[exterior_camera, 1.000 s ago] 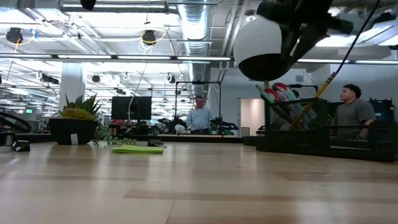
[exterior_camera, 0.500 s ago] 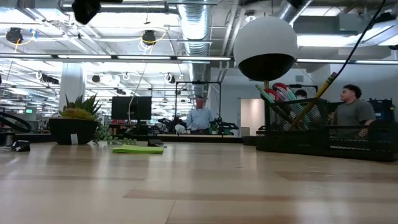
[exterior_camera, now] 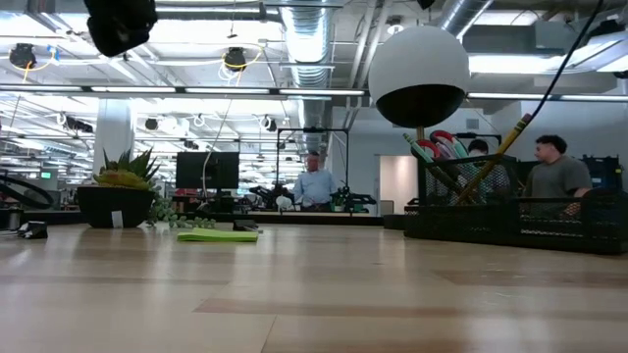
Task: Pick and place office supplies into organizer
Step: Put the green sticky notes into the black desk organizer
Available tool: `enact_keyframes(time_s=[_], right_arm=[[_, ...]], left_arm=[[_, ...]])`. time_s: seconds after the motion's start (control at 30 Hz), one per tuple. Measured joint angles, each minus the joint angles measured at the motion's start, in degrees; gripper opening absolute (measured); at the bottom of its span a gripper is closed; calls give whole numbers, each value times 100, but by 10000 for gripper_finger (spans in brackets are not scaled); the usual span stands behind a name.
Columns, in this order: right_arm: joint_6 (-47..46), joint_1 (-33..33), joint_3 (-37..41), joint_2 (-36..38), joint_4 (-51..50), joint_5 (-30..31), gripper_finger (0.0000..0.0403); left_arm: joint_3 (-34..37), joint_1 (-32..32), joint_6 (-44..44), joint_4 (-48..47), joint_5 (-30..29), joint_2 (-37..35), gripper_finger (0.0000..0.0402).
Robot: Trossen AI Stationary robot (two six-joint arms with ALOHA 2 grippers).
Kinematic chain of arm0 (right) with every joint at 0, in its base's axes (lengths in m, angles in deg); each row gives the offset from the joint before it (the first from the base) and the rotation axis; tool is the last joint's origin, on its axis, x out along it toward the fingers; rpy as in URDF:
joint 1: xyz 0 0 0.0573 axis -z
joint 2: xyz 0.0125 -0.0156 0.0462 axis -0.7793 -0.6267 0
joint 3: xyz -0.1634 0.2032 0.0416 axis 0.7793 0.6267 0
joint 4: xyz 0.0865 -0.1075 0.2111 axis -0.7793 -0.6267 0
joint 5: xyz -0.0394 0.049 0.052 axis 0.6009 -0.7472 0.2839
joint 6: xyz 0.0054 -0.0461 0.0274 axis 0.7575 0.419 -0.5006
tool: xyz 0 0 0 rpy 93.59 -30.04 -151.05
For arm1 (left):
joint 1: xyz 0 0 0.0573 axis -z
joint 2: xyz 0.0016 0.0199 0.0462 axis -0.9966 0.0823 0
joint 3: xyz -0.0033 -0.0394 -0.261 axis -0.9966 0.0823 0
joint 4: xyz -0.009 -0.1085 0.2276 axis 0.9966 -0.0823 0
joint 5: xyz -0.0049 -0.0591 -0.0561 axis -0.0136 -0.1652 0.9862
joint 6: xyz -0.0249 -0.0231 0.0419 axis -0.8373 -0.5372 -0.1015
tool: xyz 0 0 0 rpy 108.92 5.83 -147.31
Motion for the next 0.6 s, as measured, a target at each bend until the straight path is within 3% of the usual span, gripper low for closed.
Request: enact_keyframes(time_s=[0.17, 0.37, 0.6], right_arm=[[0, 86, 0, 8, 0, -13, 113], [-2, 190, 0, 10, 8, -411, 113], [-168, 189, 2, 10, 35, -782, 113]], left_arm=[[0, 324, 115, 20, -313, 558, 0], [0, 328, 613, 112, -93, 1469, 10], [-2, 285, 1353, 914, -51, 2553, 78]])
